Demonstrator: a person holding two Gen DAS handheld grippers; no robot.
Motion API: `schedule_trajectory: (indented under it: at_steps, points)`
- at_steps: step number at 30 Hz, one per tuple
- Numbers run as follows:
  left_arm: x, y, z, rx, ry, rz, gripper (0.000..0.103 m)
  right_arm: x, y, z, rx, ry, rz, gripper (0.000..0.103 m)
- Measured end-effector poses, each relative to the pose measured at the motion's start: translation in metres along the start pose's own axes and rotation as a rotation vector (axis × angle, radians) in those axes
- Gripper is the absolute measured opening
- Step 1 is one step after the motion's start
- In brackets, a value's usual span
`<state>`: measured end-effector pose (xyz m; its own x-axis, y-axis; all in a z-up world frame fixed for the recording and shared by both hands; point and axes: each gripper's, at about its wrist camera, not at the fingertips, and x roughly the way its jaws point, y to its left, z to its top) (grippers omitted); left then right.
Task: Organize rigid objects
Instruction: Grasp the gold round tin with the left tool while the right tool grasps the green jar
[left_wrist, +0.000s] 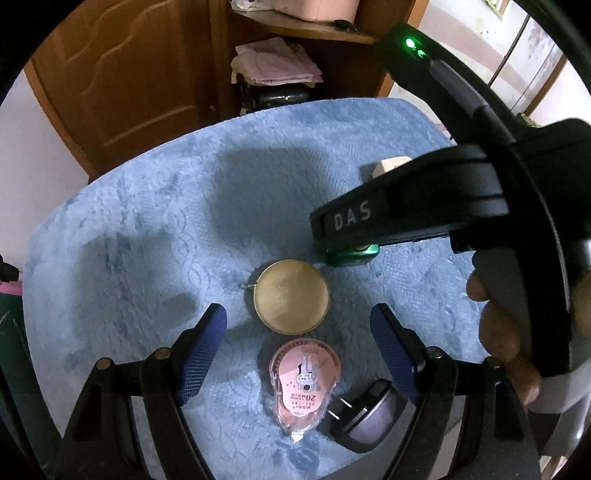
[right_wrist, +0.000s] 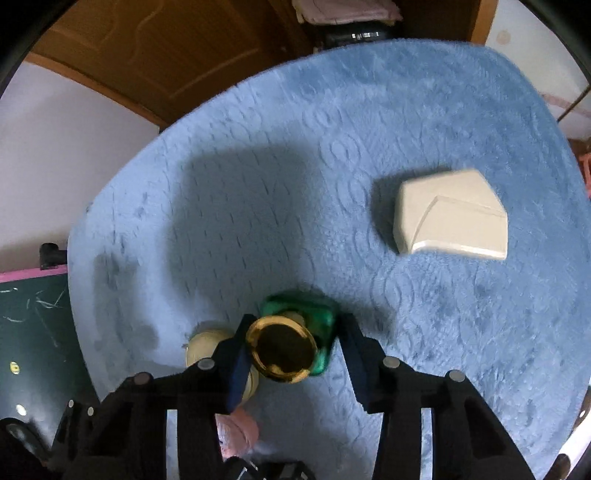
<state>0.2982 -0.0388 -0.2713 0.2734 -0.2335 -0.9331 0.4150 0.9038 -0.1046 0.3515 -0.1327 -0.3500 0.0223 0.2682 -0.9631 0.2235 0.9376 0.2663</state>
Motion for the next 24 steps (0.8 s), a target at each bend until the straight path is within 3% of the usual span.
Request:
schedule_trajectory:
  at_steps: [4, 14, 18, 24]
  points:
    - [0.007, -0.003, 0.004, 0.009, 0.007, 0.011, 0.082, 0.000, 0.002, -0.002, -0.019, -0.009, -0.008, 0.044]
    - [0.043, -0.006, 0.014, 0.007, 0.089, 0.103, 0.082, -0.031, -0.038, -0.023, 0.083, -0.066, 0.023, 0.044]
    - [0.055, -0.008, 0.015, 0.002, 0.145, 0.134, 0.064, -0.039, -0.047, -0.030, 0.089, -0.076, 0.032, 0.044]
    - [0.055, -0.011, 0.014, -0.015, 0.147, 0.152, 0.059, -0.052, -0.064, -0.036, 0.083, -0.071, 0.048, 0.044]
